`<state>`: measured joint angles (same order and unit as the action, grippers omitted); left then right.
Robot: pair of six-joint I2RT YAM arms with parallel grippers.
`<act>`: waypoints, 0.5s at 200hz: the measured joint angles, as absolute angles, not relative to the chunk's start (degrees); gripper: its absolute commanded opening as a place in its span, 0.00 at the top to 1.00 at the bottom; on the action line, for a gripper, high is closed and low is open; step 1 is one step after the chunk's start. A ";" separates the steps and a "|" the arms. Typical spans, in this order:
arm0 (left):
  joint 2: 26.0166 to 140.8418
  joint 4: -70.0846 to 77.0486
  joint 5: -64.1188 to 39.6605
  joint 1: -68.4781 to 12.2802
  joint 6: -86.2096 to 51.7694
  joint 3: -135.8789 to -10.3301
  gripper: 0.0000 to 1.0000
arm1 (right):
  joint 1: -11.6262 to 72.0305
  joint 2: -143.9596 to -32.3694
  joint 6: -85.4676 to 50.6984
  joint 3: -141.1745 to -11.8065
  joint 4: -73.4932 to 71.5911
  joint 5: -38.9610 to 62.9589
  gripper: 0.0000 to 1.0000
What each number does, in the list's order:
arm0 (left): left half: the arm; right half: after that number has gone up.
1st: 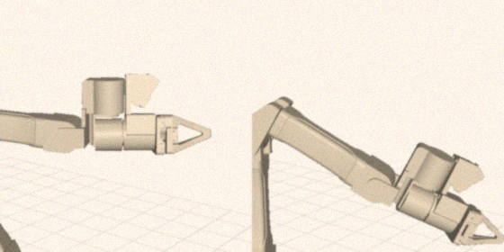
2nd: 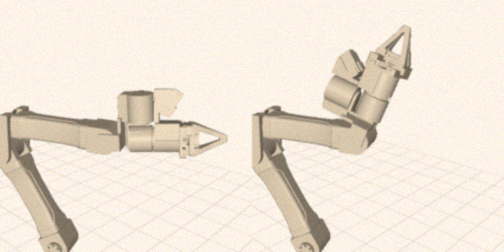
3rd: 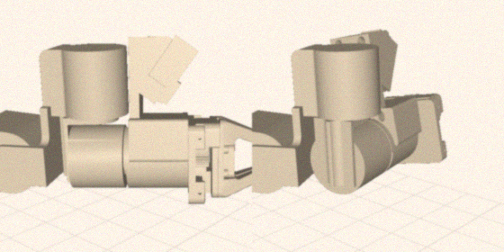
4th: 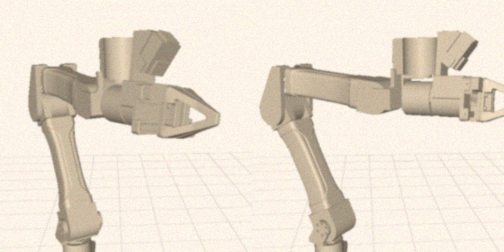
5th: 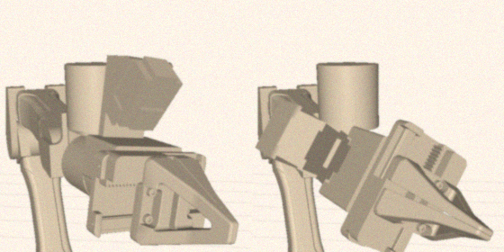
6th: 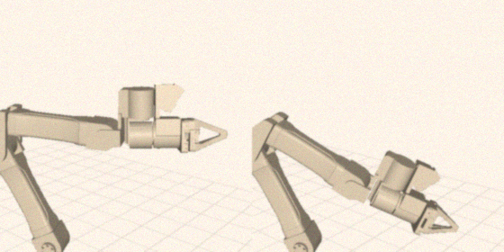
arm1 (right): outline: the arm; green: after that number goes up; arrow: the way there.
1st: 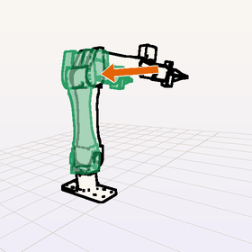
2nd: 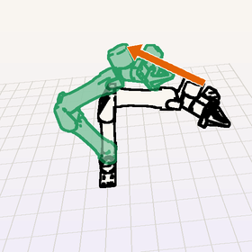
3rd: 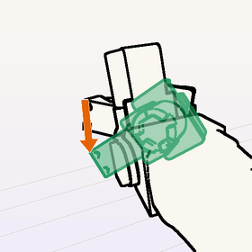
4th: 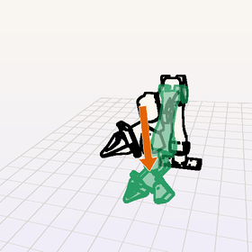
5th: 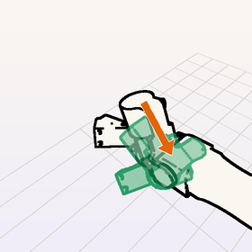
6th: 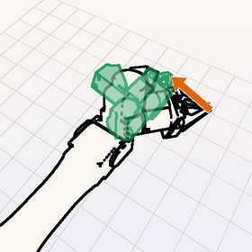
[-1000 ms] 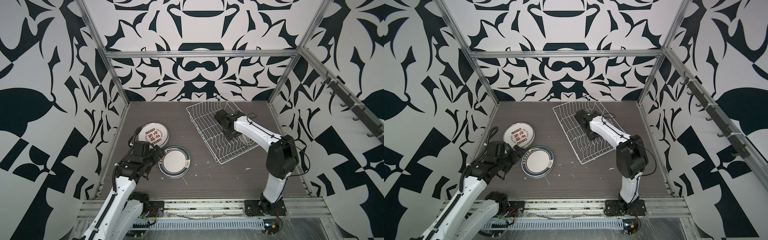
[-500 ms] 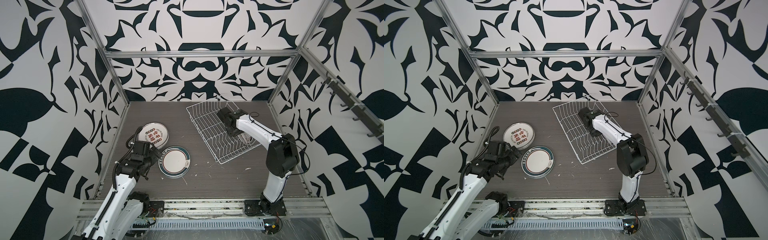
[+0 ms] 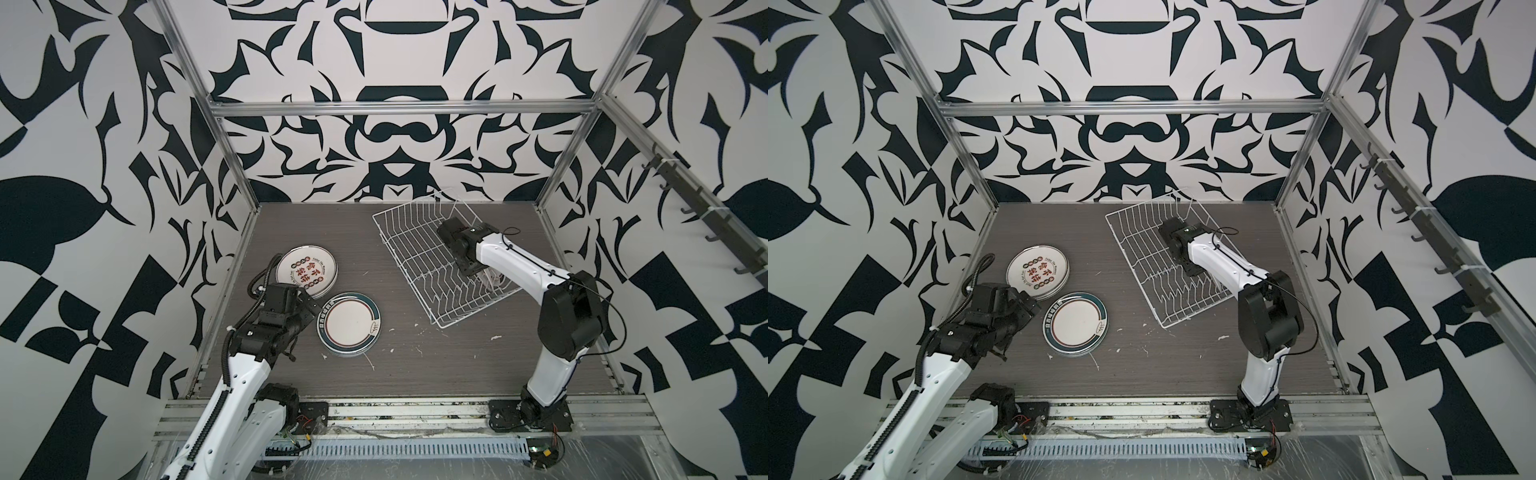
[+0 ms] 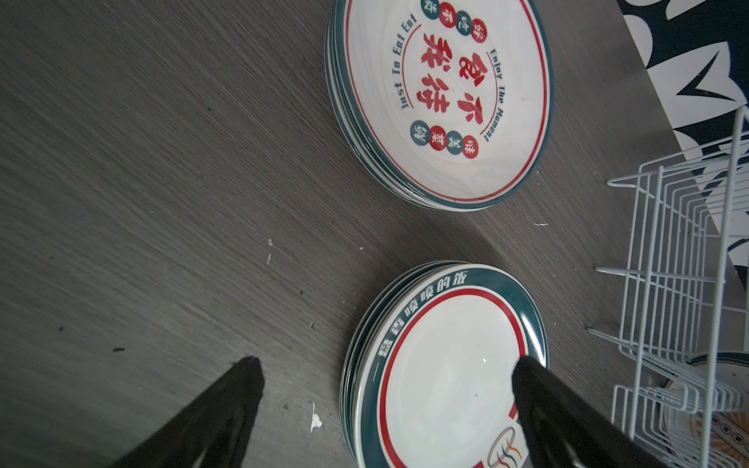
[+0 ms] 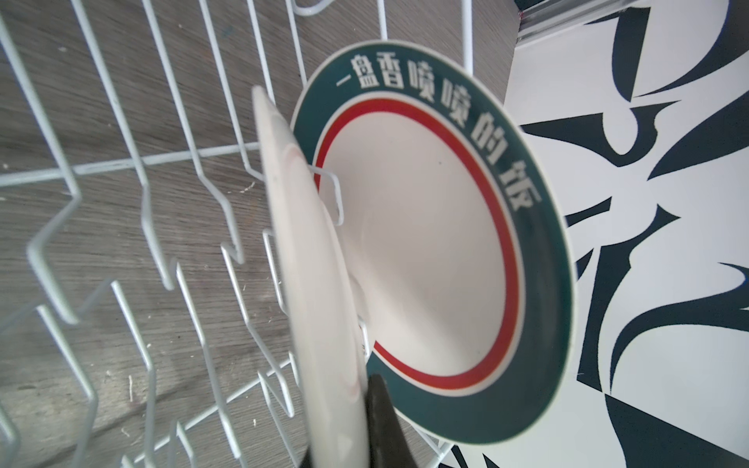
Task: Unload the plates from the dish rack
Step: Pick up the plate from the dish rack.
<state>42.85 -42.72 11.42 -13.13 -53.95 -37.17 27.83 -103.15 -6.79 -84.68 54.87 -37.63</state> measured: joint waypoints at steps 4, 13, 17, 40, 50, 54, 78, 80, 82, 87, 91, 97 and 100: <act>42.78 -42.74 11.49 -13.13 -53.95 -37.17 0.01 | 27.83 -103.00 -6.59 -84.51 54.74 -37.56 0.99; 42.61 -42.72 11.64 -13.13 -53.84 -37.17 0.01 | 27.83 -102.54 -6.07 -84.12 54.41 -37.34 1.00; 42.57 -42.72 11.68 -13.13 -53.80 -37.17 0.01 | 27.83 -102.35 -5.89 -83.88 54.19 -37.26 1.00; 42.44 -42.72 11.81 -13.13 -53.67 -37.17 0.01 | 27.83 -100.68 -5.34 -82.70 53.23 -36.84 1.00; 42.46 -42.70 11.84 -13.13 -53.54 -37.17 0.01 | 27.83 -99.57 -5.06 -82.04 52.40 -36.58 1.00; 42.48 -42.70 11.81 -13.13 -53.49 -37.17 0.01 | 27.86 -99.07 -4.89 -81.84 52.16 -36.47 1.00; 42.85 -42.68 11.77 -13.13 -52.75 -37.17 0.01 | 27.94 -95.88 -3.81 -81.10 50.72 -35.83 1.00; 42.92 -42.68 11.75 -13.13 -52.64 -37.17 0.01 | 27.94 -95.59 -3.68 -81.08 50.68 -35.81 1.00; 43.00 -42.68 11.75 -13.13 -52.56 -37.19 0.01 | 27.92 -95.31 -3.55 -81.06 50.59 -35.79 1.00; 43.18 -42.70 11.75 -13.13 -52.42 -37.19 0.01 | 27.90 -94.65 -3.33 -81.03 50.39 -35.77 1.00; 43.27 -42.70 11.75 -13.13 -52.31 -37.19 0.01 | 27.88 -94.11 -3.16 -81.03 50.28 -35.77 1.00; 43.48 -42.72 11.73 -13.13 -52.05 -37.21 0.01 | 27.88 -93.36 -2.92 -81.03 50.09 -35.77 1.00; 43.57 -42.78 11.75 -13.13 -51.99 -37.26 0.01 | 27.88 -92.99 -2.81 -81.03 50.02 -35.79 1.00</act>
